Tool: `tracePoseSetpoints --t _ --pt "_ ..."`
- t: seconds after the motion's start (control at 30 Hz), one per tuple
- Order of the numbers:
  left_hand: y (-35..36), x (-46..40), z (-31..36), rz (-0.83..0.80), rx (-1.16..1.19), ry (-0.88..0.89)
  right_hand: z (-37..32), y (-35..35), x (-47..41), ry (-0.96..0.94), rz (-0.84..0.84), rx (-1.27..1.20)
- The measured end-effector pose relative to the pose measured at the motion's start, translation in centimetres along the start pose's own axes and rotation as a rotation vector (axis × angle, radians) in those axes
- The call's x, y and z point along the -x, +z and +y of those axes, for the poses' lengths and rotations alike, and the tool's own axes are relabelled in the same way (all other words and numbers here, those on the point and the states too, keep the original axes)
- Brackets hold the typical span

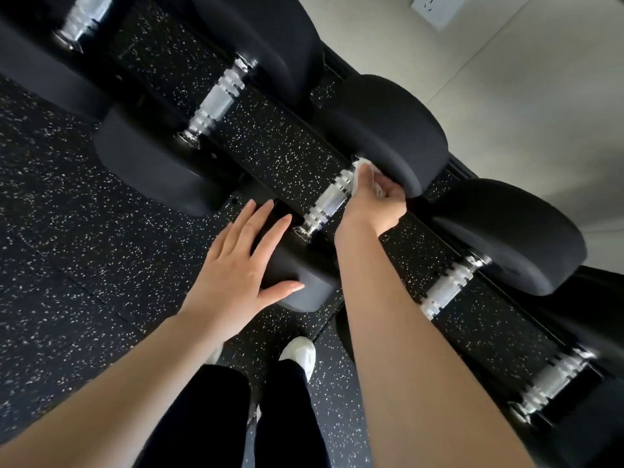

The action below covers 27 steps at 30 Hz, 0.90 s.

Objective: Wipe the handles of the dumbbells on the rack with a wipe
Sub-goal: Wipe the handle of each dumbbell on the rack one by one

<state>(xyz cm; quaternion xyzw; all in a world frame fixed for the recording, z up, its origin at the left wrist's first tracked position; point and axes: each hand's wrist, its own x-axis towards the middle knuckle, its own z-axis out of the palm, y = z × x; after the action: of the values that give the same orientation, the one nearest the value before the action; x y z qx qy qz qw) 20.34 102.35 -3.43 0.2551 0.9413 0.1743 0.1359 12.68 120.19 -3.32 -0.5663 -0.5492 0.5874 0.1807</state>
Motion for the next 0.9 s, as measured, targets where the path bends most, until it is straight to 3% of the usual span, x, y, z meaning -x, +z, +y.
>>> tracePoseSetpoints --t 0.3,0.53,0.9 --pt "0.0 0.1 0.0 0.011 0.021 0.003 0.8 -1.9 -1.2 -0.032 -0.217 0.165" --pt "0.2 0.1 -0.1 0.012 0.030 -0.002 2.6 -4.2 1.9 -0.078 -0.503 0.524" --pt "0.1 0.1 -0.1 0.015 0.058 -0.005 4.7 -5.0 1.4 0.013 -0.619 0.595"
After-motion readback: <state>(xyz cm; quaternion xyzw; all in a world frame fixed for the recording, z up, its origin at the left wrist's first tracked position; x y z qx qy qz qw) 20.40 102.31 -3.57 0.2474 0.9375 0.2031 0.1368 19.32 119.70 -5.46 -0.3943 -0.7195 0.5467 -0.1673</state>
